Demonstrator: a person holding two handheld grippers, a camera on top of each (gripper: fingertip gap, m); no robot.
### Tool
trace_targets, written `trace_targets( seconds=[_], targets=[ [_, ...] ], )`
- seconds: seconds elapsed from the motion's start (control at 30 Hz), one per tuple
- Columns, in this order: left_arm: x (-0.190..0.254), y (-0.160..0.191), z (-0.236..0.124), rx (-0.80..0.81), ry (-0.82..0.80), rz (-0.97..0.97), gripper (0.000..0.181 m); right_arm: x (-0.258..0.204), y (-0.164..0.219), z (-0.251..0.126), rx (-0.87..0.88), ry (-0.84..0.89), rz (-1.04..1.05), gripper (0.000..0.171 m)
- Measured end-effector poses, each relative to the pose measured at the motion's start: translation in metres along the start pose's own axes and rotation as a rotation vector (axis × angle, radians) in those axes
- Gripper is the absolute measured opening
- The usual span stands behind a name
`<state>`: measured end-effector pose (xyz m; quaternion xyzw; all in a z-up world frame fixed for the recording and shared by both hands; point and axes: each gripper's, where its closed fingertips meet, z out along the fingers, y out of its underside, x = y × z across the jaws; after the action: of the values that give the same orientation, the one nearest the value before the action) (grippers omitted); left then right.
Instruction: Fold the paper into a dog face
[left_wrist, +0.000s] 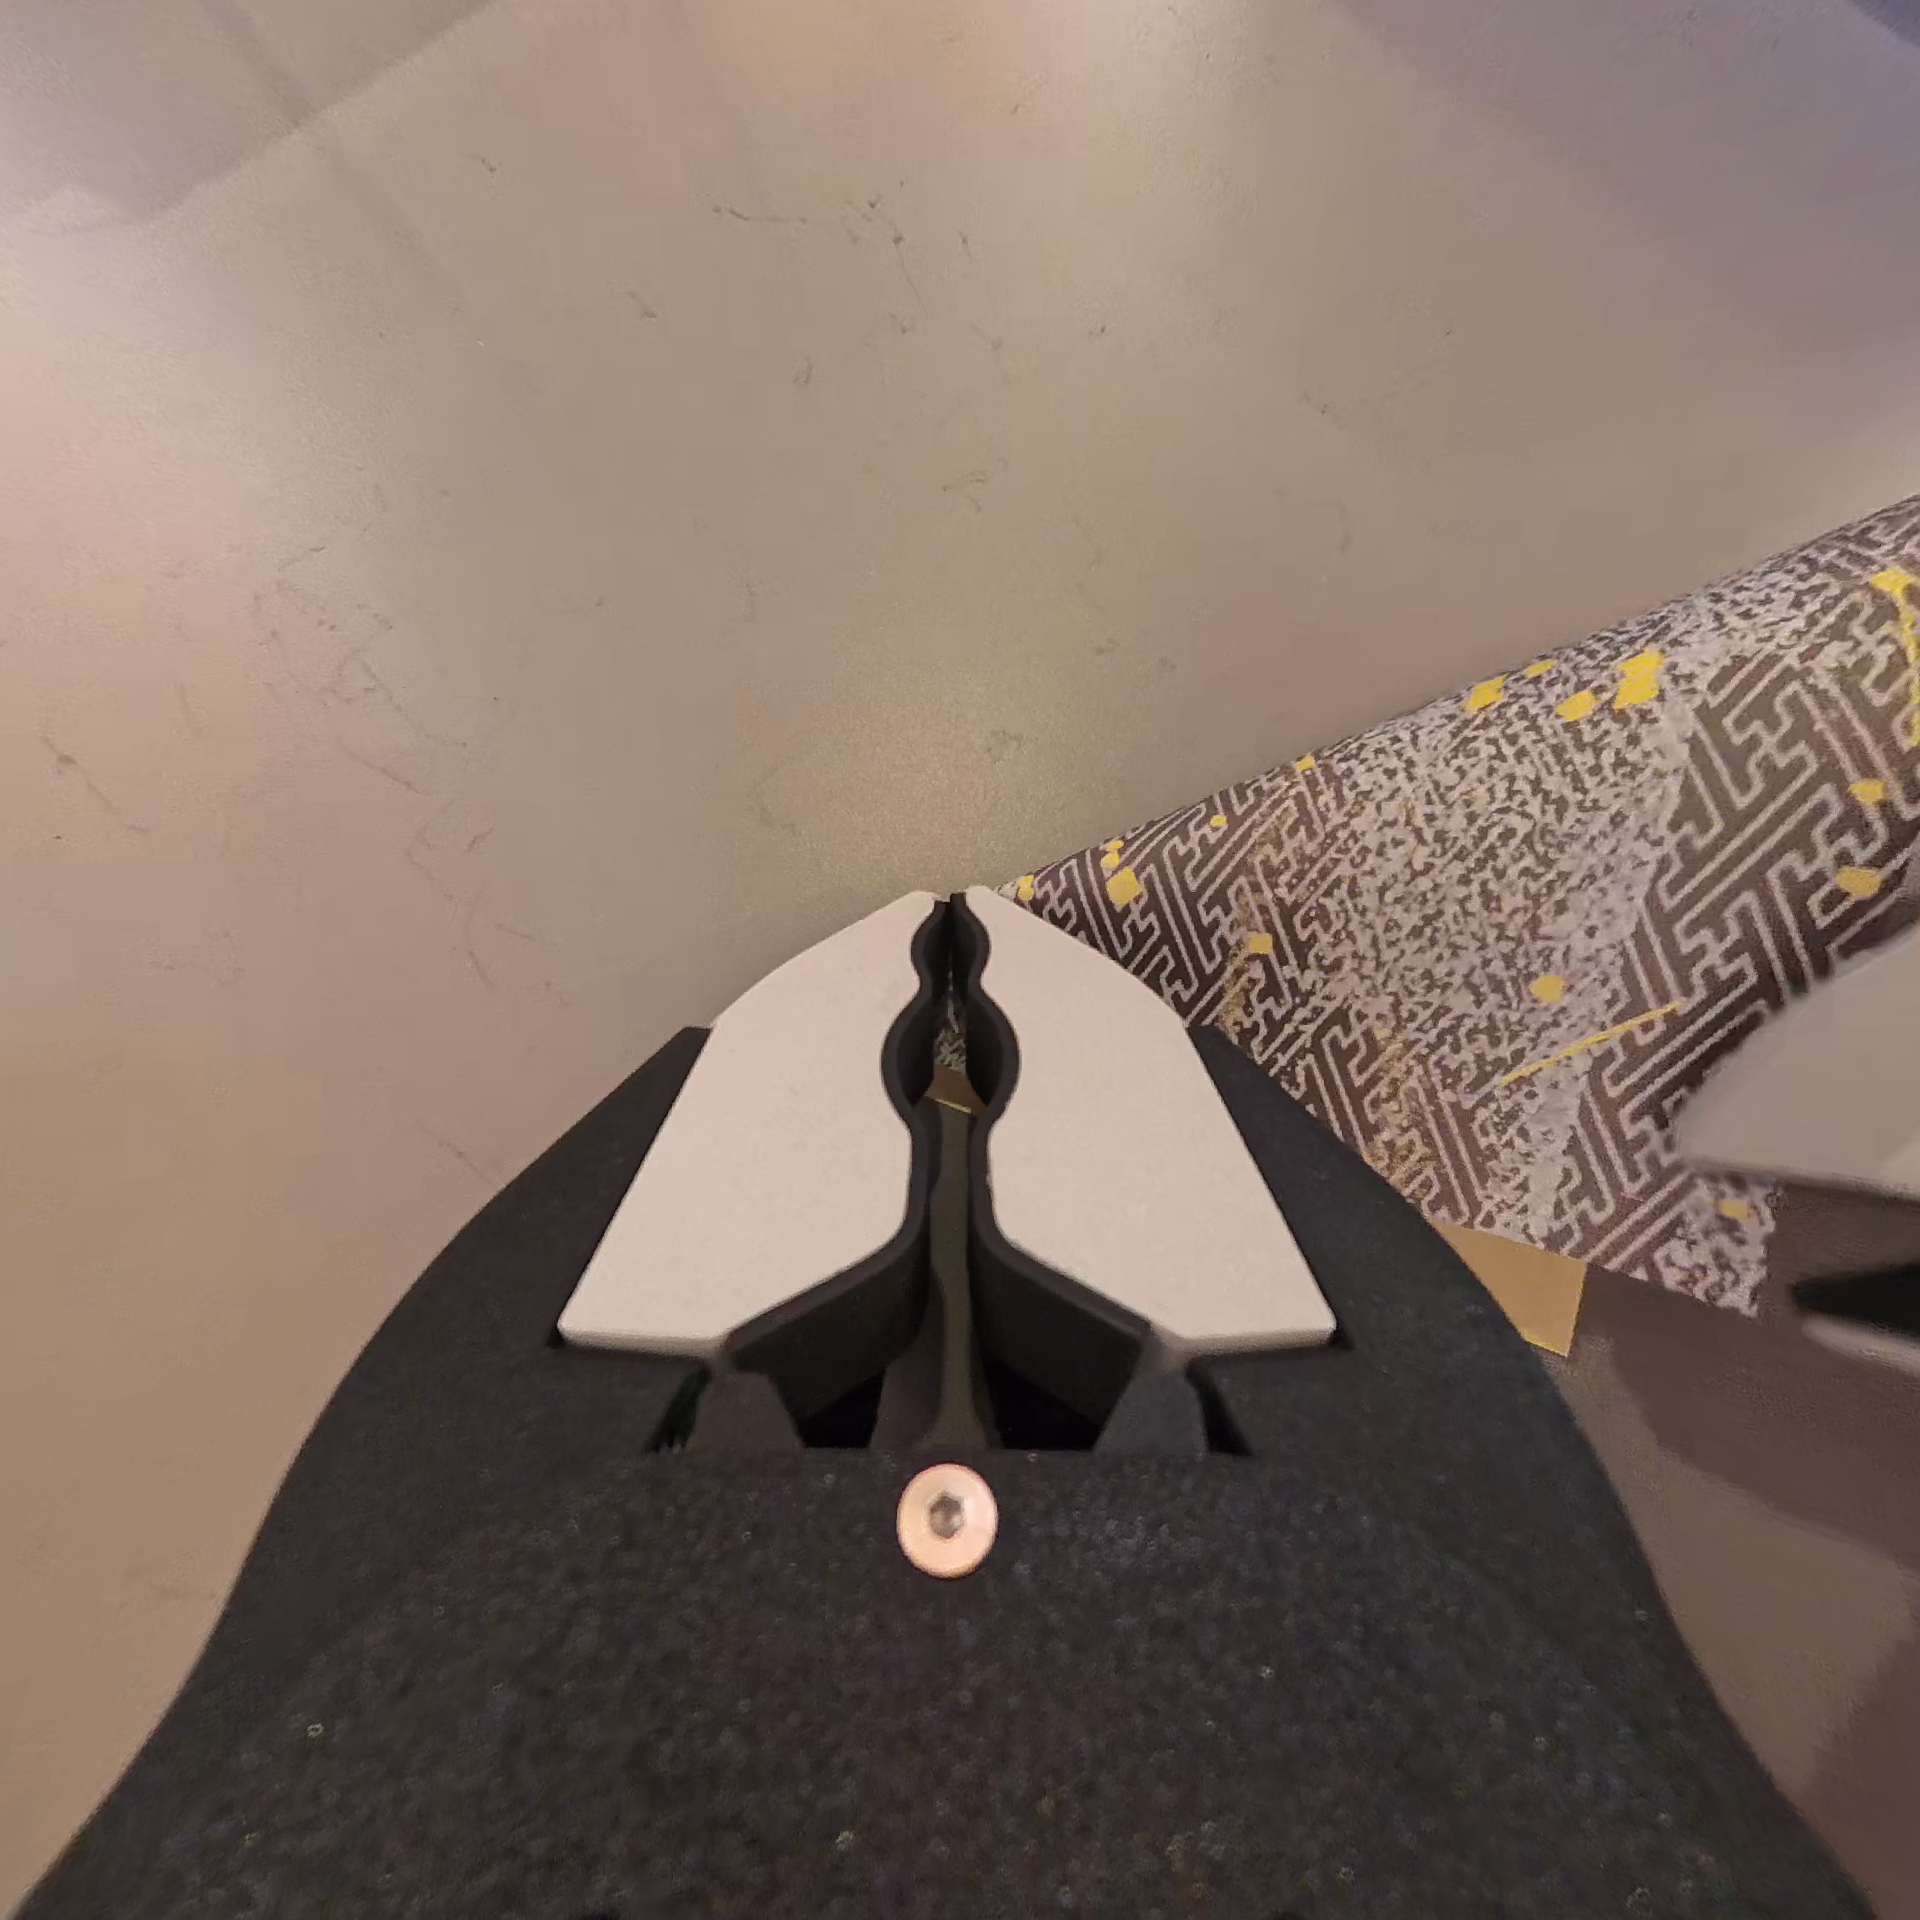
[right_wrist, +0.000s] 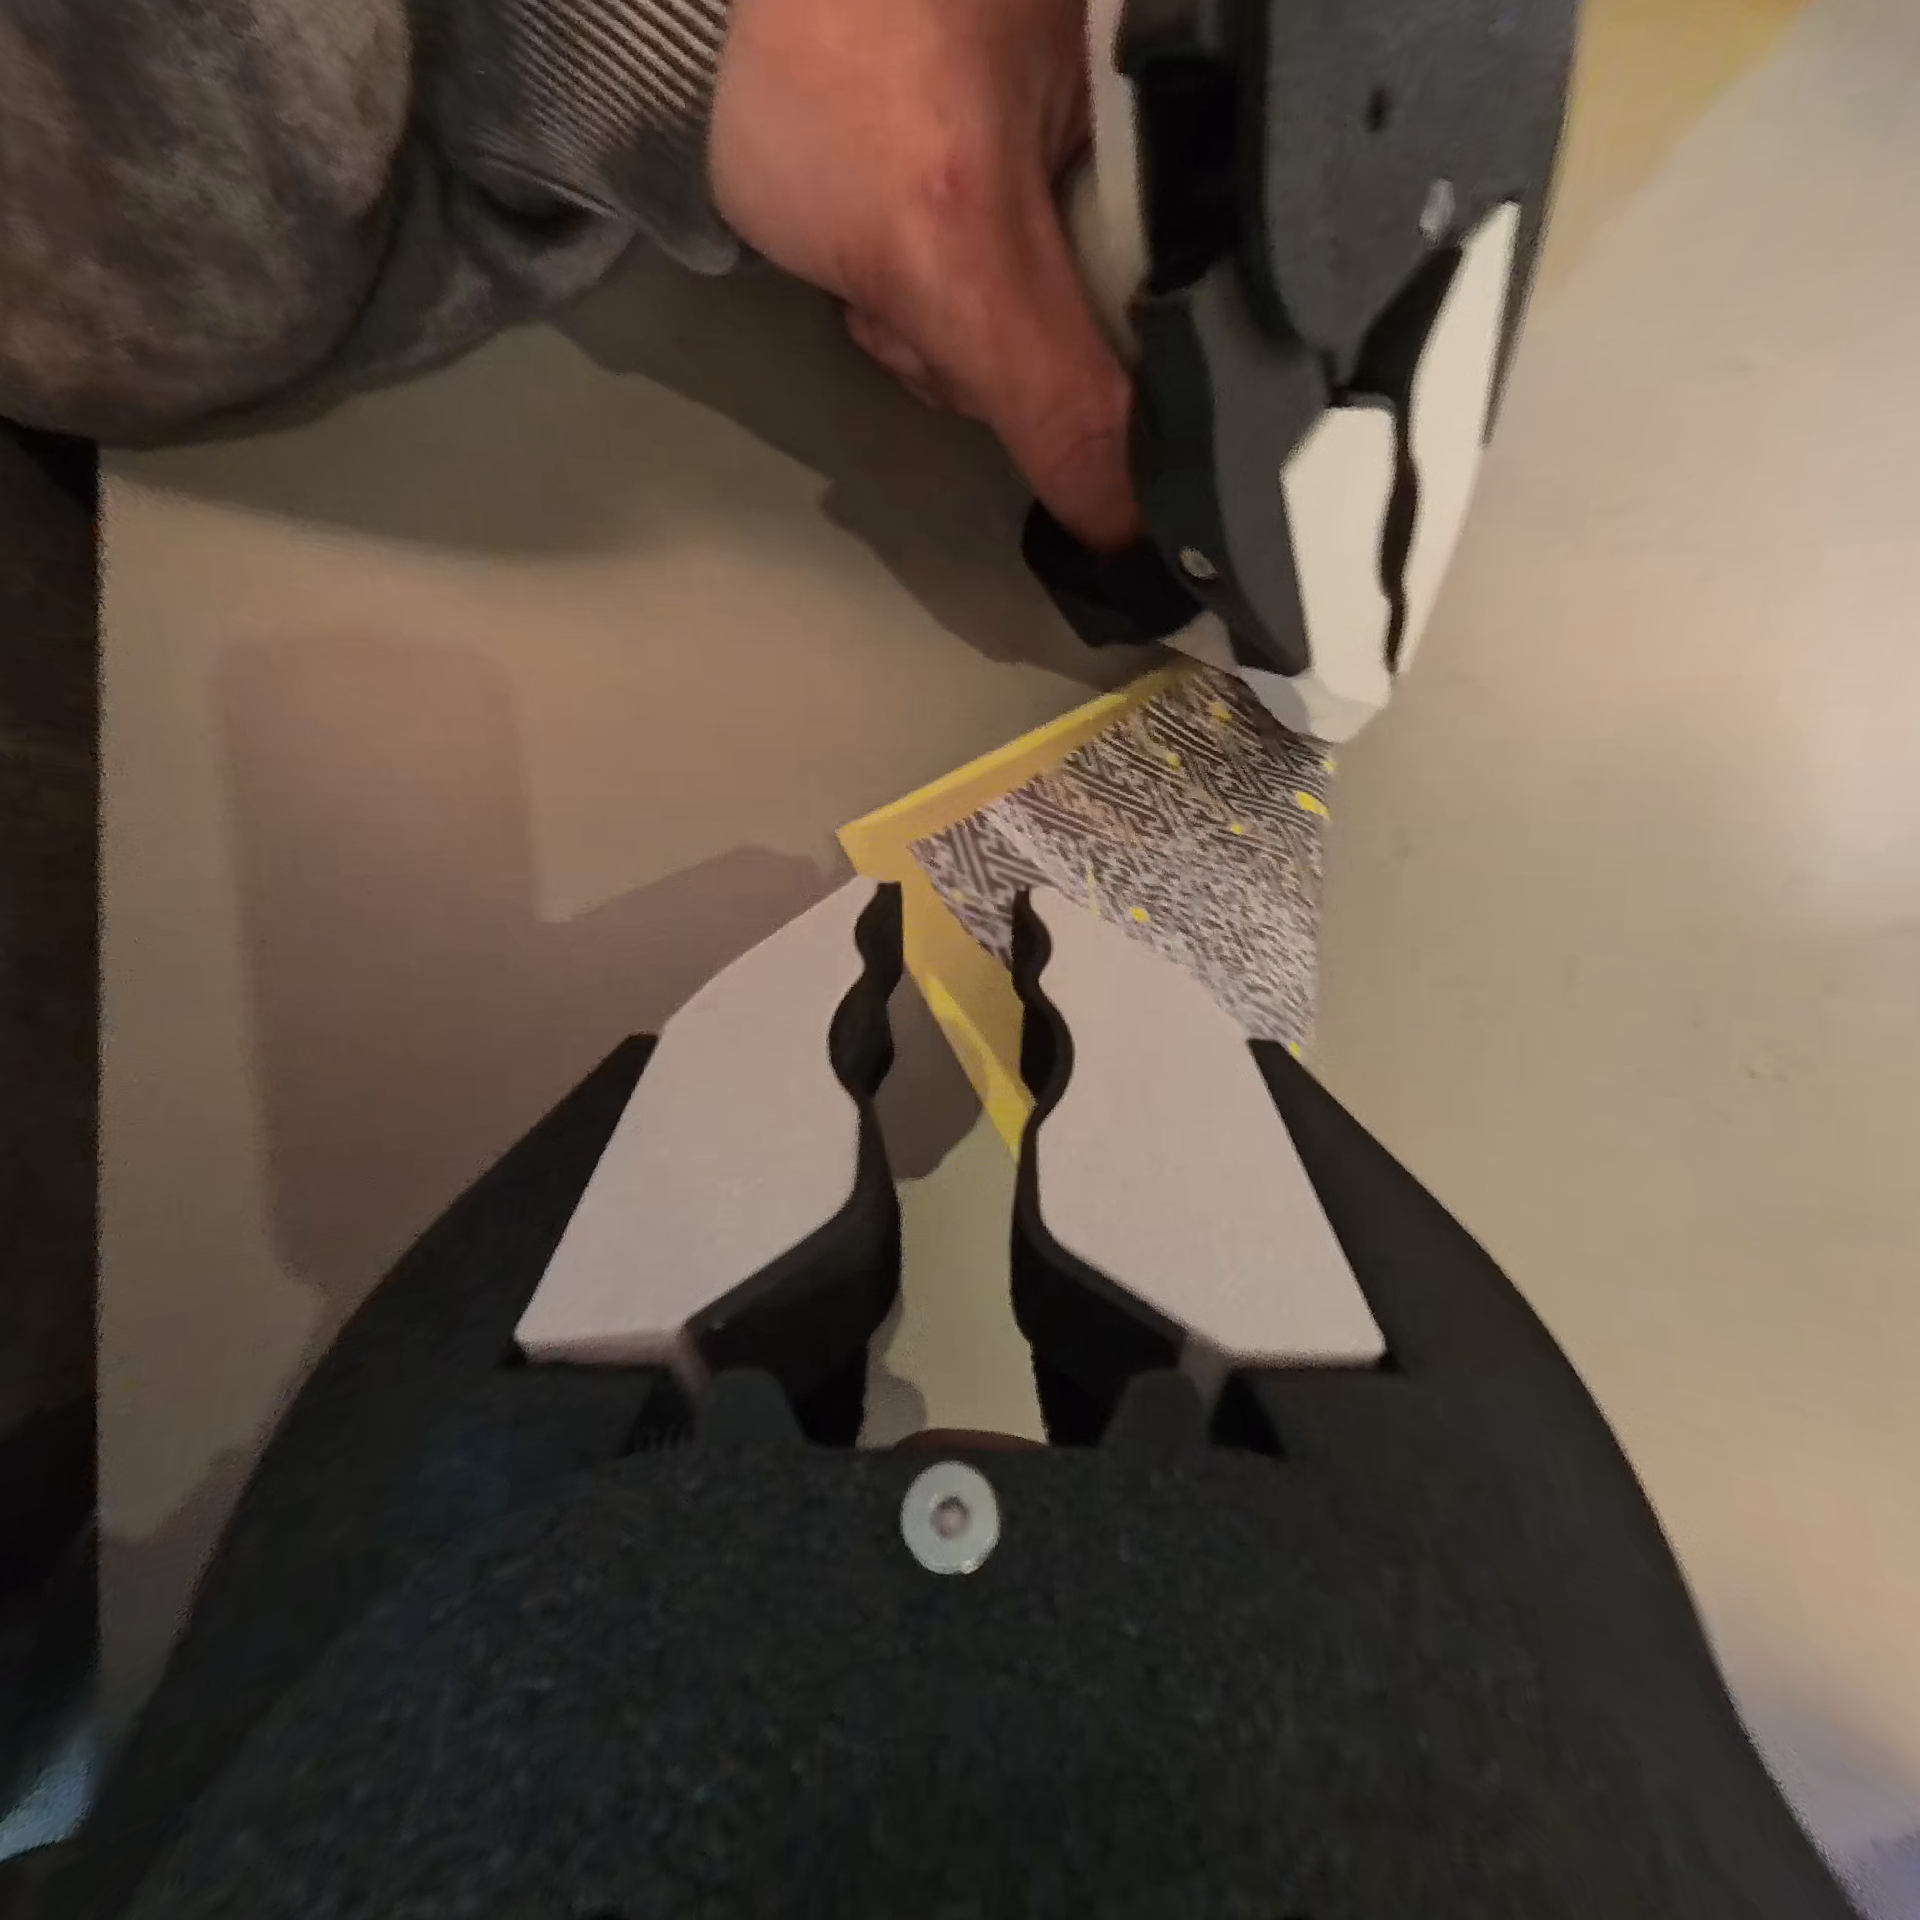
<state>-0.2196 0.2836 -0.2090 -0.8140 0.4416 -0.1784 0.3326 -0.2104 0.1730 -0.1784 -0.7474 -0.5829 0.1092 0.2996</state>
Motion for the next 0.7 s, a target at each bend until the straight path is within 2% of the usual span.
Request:
trace_targets(
  seconds=[0.13, 0.27, 0.37, 0.47, 0.57, 0.7],
  targets=[
    [0.0, 0.0, 0.0, -0.001, 0.0, 0.0, 0.0, 0.016, 0.007, 0.0, -0.037, 0.116, -0.074, 0.022],
    [0.0, 0.0, 0.0, 0.0, 0.0, 0.0, 0.0, 0.014, 0.018, 0.01, -0.136, 0.127, -0.194, 0.022],
    [0.0, 0.0, 0.0, -0.001, 0.0, 0.0, 0.0, 0.008, 0.013, 0.008, -0.115, 0.121, -0.258, 0.023],
    [0.0, 0.0, 0.0, -0.001, 0.0, 0.0, 0.0, 0.007, 0.019, 0.009, -0.155, 0.133, -0.304, 0.016],
    [0.0, 0.0, 0.0, -0.001, 0.0, 0.0, 0.0, 0.005, 0.019, 0.012, -0.157, 0.126, -0.311, 0.001],
    [0.0, 0.0, 0.0, -0.001, 0.0, 0.0, 0.0, 0.001, 0.011, 0.015, -0.138, 0.114, -0.296, 0.0]
  ],
)
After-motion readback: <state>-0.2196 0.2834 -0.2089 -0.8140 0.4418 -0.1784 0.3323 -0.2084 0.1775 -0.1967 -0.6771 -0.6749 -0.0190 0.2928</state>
